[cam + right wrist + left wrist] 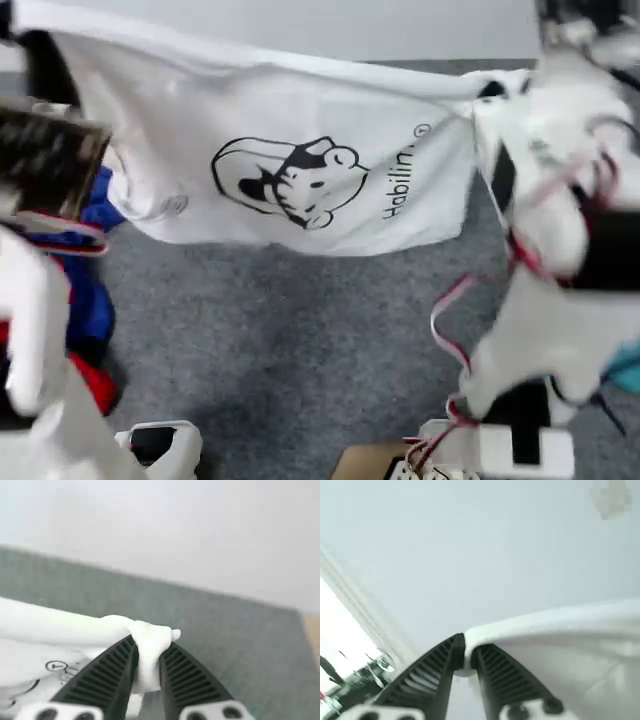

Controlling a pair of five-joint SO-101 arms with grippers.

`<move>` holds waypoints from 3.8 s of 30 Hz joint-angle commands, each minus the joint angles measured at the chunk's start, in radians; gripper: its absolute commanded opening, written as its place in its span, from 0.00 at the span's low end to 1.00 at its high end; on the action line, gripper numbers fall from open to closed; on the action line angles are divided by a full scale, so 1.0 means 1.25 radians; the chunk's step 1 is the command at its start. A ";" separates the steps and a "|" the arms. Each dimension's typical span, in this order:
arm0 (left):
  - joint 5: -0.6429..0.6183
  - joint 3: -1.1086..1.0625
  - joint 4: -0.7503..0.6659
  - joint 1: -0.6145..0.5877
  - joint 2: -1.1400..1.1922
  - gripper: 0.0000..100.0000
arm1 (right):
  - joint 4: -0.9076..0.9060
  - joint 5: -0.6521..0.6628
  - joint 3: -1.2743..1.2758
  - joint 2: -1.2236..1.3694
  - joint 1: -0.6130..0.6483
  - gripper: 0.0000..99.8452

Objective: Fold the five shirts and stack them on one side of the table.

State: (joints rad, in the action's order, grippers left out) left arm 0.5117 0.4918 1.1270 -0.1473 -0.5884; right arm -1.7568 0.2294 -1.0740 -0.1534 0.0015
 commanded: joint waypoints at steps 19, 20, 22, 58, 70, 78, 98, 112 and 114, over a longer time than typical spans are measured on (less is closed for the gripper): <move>0.061 0.385 0.271 -0.017 -0.012 0.01 | -0.030 0.155 0.319 -0.454 -0.060 0.01; 0.061 0.359 0.277 -0.016 -0.012 0.01 | -0.029 0.158 0.377 -0.466 -0.060 0.01; 0.061 0.285 0.279 -0.015 -0.012 0.01 | -0.026 0.172 0.497 -0.481 -0.060 0.01; 0.156 -0.186 -0.617 0.034 0.766 0.01 | 0.819 0.185 0.523 0.455 -0.046 0.01; 0.160 -0.133 -0.066 0.047 0.690 0.01 | 0.427 0.187 0.447 0.485 -0.041 0.01; 0.308 -0.133 0.253 0.049 0.643 0.01 | 0.217 0.185 0.447 0.447 -0.041 0.01; 0.486 -0.587 0.503 0.018 0.298 0.01 | -0.029 0.244 0.648 0.311 -0.069 0.01; 0.550 -0.909 0.501 0.018 0.249 0.05 | 0.099 0.259 0.795 0.310 -0.083 0.01; 0.551 -0.924 0.501 0.018 0.249 0.05 | 0.095 0.259 0.799 0.310 -0.083 0.01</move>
State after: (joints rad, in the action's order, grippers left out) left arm 1.1868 -0.6498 1.7238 -0.1258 -0.2447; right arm -1.6464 0.5424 -0.0706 0.2961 -0.0859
